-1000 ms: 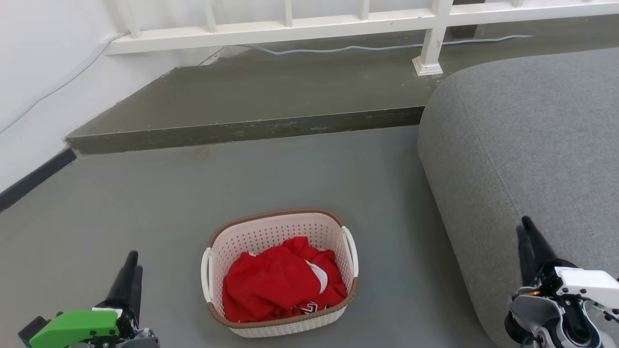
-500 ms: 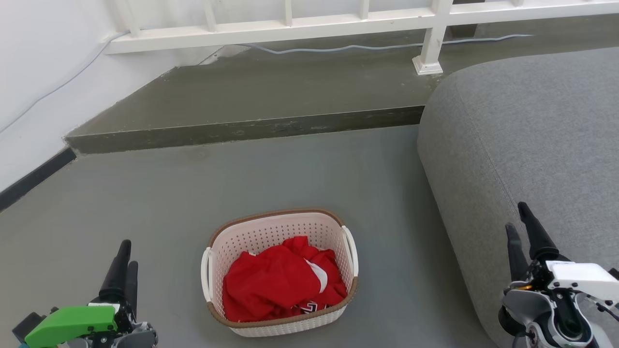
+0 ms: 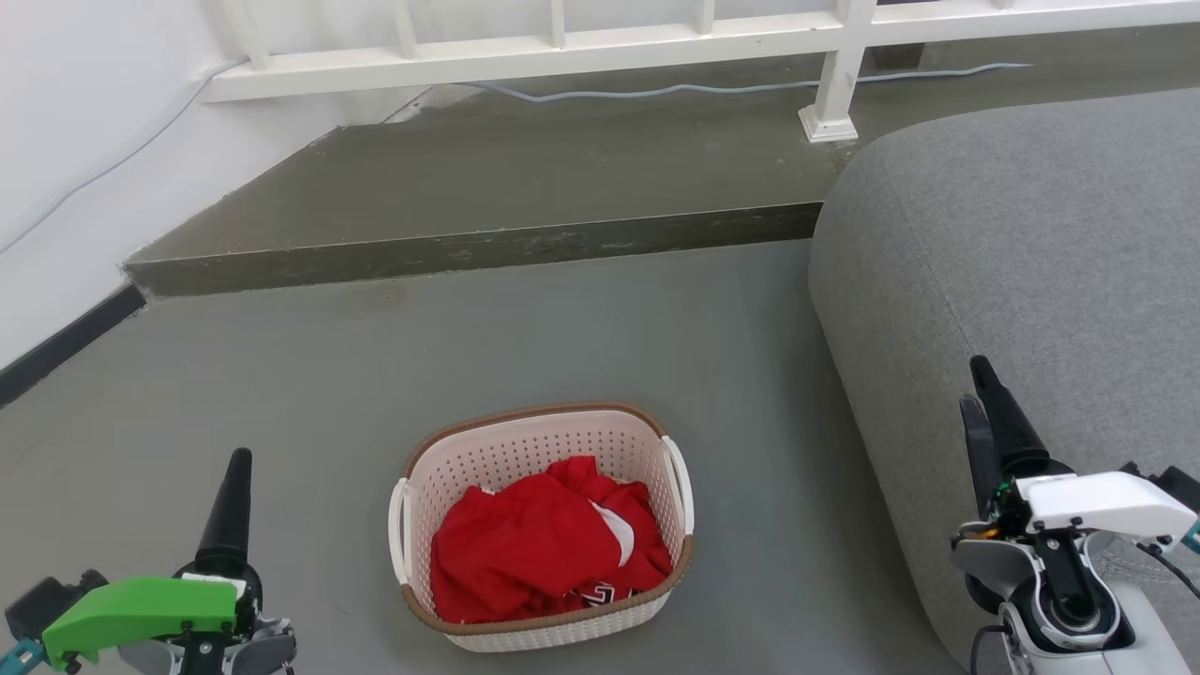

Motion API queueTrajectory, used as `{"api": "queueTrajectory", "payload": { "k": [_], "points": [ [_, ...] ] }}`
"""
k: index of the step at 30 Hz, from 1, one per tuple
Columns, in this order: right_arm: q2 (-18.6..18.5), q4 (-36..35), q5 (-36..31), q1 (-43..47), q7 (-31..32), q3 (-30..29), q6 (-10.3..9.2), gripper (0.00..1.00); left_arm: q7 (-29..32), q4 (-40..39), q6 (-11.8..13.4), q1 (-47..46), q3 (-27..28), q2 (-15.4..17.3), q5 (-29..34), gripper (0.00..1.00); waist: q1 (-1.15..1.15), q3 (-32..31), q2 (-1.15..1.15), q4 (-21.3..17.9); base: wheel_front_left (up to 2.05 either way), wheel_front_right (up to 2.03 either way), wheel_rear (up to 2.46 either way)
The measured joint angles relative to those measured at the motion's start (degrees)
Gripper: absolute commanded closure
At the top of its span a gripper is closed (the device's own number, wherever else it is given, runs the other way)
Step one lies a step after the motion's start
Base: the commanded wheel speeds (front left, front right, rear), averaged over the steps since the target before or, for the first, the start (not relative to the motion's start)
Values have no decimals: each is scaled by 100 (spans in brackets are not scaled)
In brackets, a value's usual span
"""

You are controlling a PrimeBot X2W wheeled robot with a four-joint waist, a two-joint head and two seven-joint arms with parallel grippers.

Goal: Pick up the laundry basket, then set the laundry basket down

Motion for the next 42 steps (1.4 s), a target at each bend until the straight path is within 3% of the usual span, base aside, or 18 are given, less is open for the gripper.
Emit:
{"api": "queueTrajectory", "payload": {
  "k": [10, 18, 30, 42],
  "points": [
    [-268, -40, -1018, -187, -241, 490, 2, 0, -241, -103, 3, -7, -241, 275, 1252, 0, 0, 18, 0, -6, 0, 0, 0],
    [-421, -38, -1909, -344, -407, 856, -11, 0, -402, -211, 222, -48, -365, 383, 2231, 0, 0, 26, 0, -9, 0, 0, 0],
    [-503, -59, -3109, -533, -633, 1220, -360, 0, -647, -364, 506, -57, -555, 381, 3310, 0, 0, 55, 0, -16, 0, 0, 0],
    [-515, -124, -4075, -661, -872, 1600, -509, 0, -890, -498, 657, -73, -626, 349, 4208, 0, 0, 84, 0, -16, 0, 0, 0]
  ]
}}
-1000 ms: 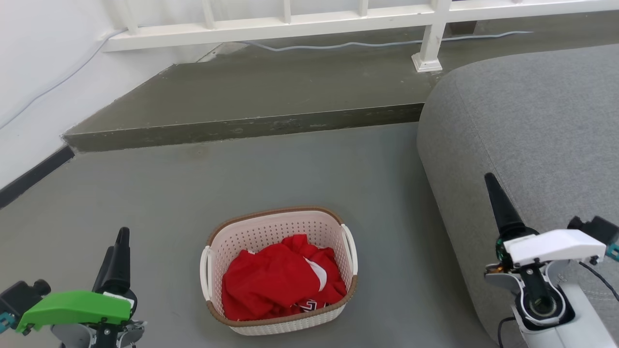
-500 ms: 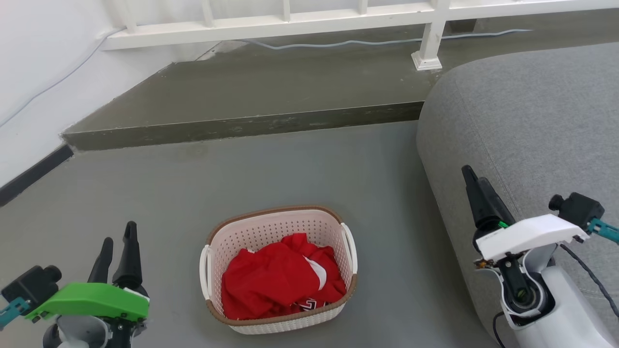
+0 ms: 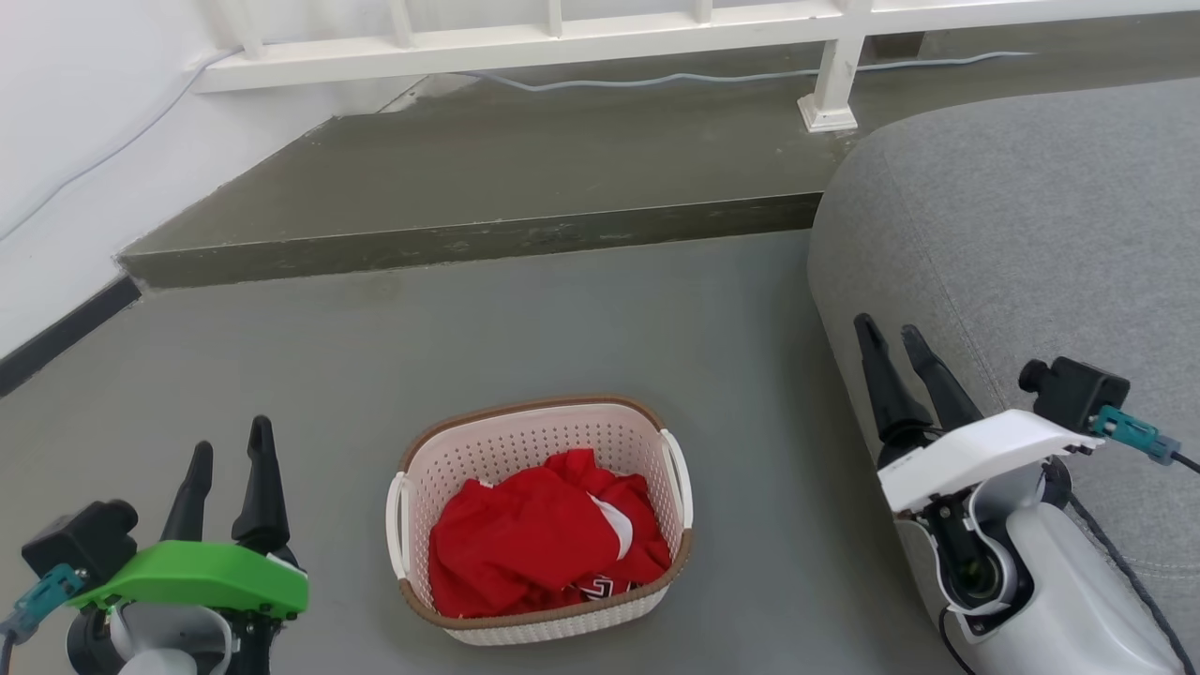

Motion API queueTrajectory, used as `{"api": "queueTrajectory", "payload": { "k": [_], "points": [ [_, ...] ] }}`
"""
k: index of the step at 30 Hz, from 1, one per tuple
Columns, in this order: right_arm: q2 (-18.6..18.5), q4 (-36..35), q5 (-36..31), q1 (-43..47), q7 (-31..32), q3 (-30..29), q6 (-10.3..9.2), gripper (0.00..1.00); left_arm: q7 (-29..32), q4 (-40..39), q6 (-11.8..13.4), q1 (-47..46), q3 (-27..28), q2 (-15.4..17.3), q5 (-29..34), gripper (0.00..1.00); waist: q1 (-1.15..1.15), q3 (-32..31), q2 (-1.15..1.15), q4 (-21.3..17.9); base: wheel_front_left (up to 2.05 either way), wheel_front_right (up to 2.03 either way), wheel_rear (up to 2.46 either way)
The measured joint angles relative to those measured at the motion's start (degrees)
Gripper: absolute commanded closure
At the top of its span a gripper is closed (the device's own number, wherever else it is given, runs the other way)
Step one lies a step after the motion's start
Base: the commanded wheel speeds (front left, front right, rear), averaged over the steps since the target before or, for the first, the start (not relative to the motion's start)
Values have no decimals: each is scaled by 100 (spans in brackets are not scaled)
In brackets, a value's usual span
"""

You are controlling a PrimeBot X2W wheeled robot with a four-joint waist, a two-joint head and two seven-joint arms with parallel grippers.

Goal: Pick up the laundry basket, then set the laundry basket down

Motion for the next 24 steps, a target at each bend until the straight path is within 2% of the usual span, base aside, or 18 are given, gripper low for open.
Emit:
{"api": "queueTrajectory", "payload": {
  "k": [24],
  "points": [
    [-86, -46, -1795, -220, -463, 526, -151, 0, -469, -201, 102, -64, -99, -45, 1697, 0, 0, 31, 0, -20, 0, 0, 0]
  ]
}}
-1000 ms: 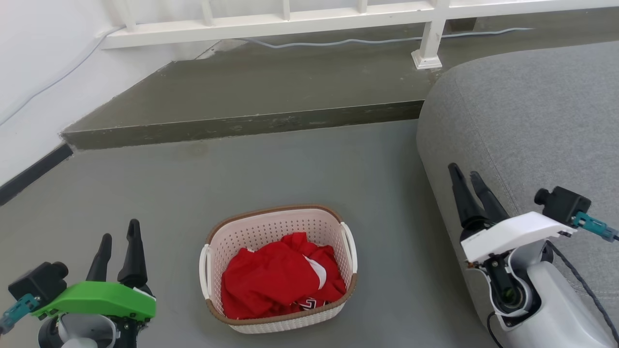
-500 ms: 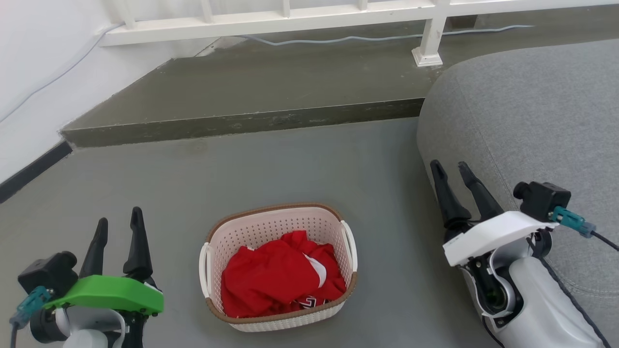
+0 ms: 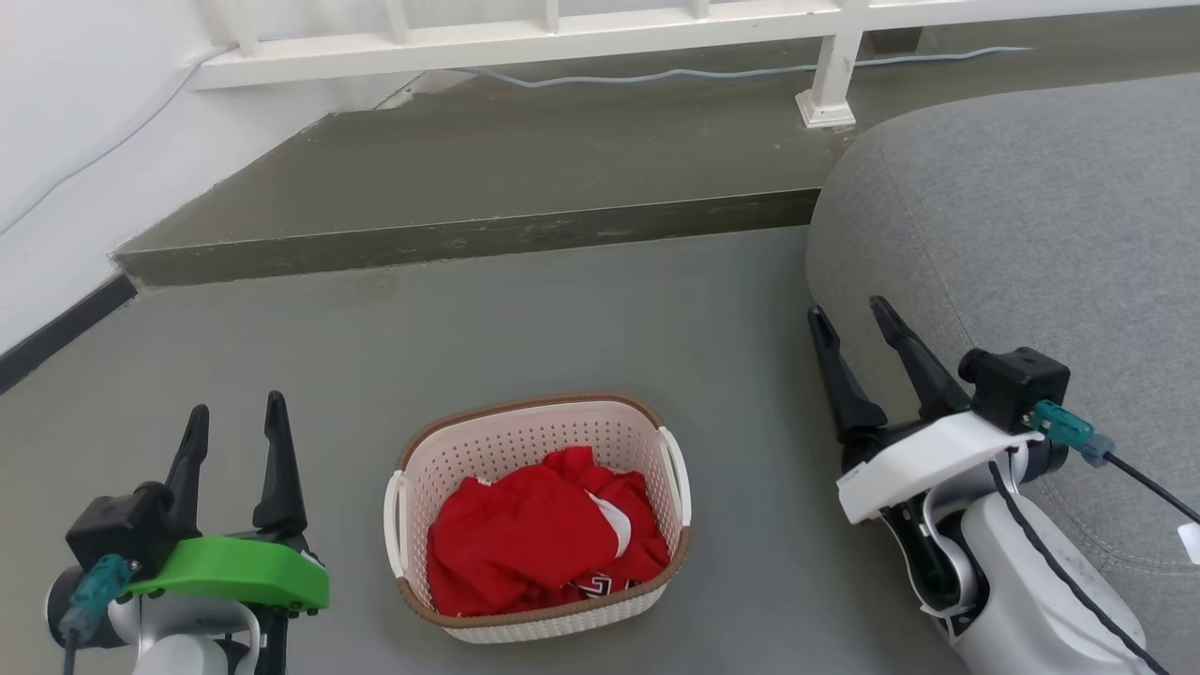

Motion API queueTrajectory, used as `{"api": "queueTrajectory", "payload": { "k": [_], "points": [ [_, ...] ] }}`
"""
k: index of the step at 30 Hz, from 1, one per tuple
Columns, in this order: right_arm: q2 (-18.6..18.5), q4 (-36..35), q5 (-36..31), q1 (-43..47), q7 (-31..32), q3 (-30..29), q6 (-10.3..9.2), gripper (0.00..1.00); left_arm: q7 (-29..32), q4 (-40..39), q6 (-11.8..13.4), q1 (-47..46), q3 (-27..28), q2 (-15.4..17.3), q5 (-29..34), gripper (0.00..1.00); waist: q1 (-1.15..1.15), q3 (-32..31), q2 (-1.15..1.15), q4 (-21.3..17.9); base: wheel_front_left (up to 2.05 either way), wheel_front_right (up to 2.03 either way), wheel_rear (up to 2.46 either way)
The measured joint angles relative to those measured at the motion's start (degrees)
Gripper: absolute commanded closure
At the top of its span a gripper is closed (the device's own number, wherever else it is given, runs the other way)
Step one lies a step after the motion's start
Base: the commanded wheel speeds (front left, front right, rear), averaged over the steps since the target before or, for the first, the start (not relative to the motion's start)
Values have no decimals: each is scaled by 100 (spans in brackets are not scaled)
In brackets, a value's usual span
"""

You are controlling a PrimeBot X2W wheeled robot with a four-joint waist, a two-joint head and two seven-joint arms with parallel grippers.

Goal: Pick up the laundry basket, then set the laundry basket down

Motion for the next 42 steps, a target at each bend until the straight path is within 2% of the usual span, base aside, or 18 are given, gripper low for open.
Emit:
{"api": "queueTrajectory", "payload": {
  "k": [8, 26, 42],
  "points": [
    [-5, -63, -548, -120, -155, 99, -48, 0, -167, -59, 9, -12, -13, -1, 546, 0, 0, 39, 0, -8, 0, 0, 0],
    [79, -68, -630, -121, -156, -57, -42, 0, -167, -55, -68, -62, 78, -101, 552, 0, 0, 164, 0, -15, 0, 0, 0],
    [182, -24, -704, -301, -156, -135, -41, 0, -168, -48, -267, -345, 172, -82, 550, 0, 0, 904, 0, -37, 0, 0, 0]
  ]
}}
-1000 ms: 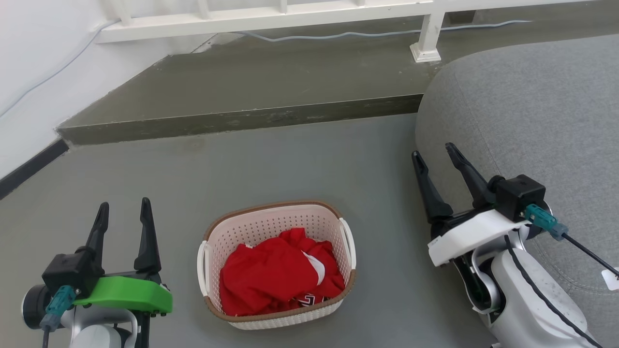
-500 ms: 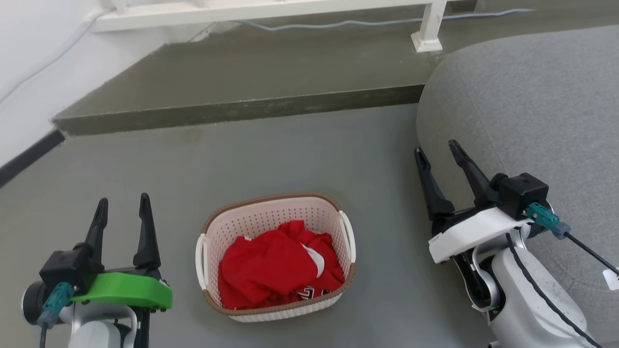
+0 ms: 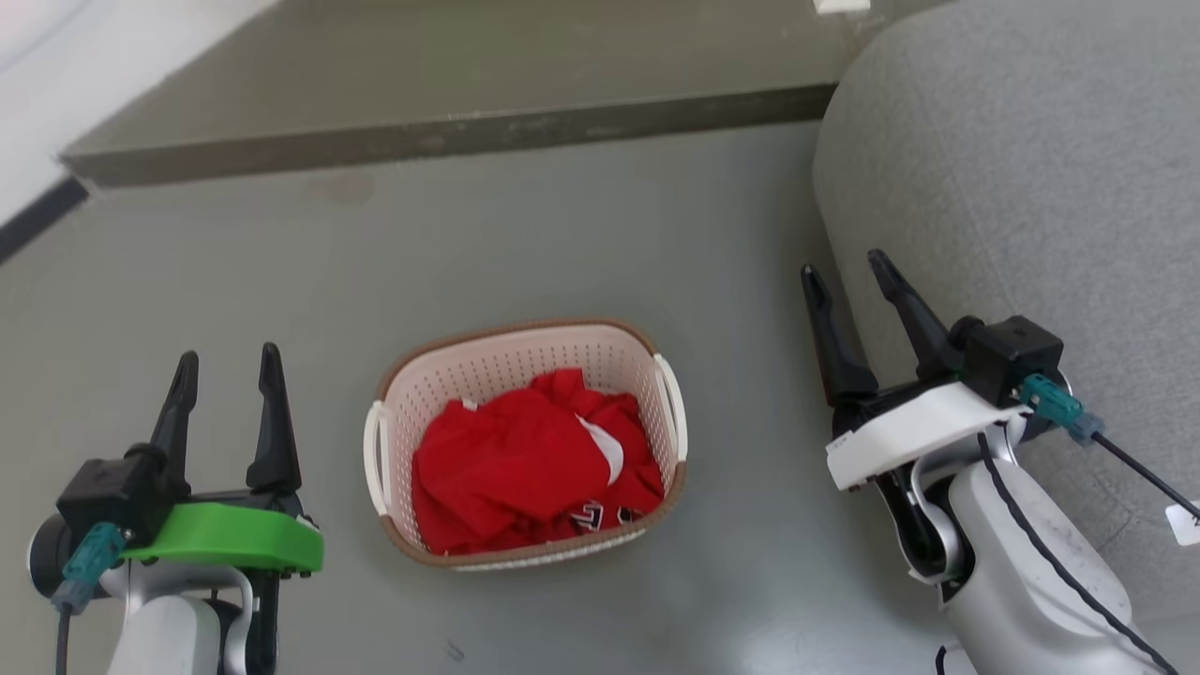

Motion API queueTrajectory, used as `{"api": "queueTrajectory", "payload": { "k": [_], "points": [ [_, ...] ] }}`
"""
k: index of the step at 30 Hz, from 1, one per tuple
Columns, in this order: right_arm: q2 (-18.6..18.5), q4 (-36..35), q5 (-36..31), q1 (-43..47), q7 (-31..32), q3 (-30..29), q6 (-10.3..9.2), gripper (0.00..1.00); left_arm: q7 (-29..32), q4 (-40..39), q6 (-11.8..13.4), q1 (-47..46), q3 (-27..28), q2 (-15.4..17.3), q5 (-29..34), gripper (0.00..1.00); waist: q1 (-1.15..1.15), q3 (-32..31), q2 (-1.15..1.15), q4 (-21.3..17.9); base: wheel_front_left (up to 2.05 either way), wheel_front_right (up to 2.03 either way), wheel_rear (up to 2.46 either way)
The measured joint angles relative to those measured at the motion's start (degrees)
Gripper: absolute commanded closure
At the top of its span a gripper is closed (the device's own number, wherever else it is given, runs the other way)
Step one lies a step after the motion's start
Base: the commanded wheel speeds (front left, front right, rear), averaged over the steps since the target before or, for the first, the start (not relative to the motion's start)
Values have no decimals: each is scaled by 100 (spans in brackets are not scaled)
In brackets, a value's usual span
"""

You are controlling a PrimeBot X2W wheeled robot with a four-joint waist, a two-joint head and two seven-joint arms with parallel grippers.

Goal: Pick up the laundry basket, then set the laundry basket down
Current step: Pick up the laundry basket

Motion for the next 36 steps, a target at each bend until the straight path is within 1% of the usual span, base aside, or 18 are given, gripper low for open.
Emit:
{"api": "queueTrajectory", "payload": {
  "k": [13, 17, 29, 36],
  "points": [
    [92, 372, -79, -332, -13, -1, 19, 0, 0, 280, -194, -353, 7, 67, -11, 0, 0, 688, 0, -57, 0, 0, 0],
    [119, 523, -80, -413, -13, 32, 49, 0, 0, 481, -202, -478, 12, 68, -57, 0, 0, 900, 0, -56, 0, 0, 0],
    [164, 913, -80, -934, -14, 36, 51, 0, 0, 856, -304, -991, 35, 129, -109, 0, 0, 1578, 0, -17, 0, 0, 0],
    [196, 1168, -80, -1262, -14, 59, 52, 0, 0, 1072, -371, -1356, -21, 236, -109, 0, 0, 1995, 0, 10, 0, 0, 0]
  ]
}}
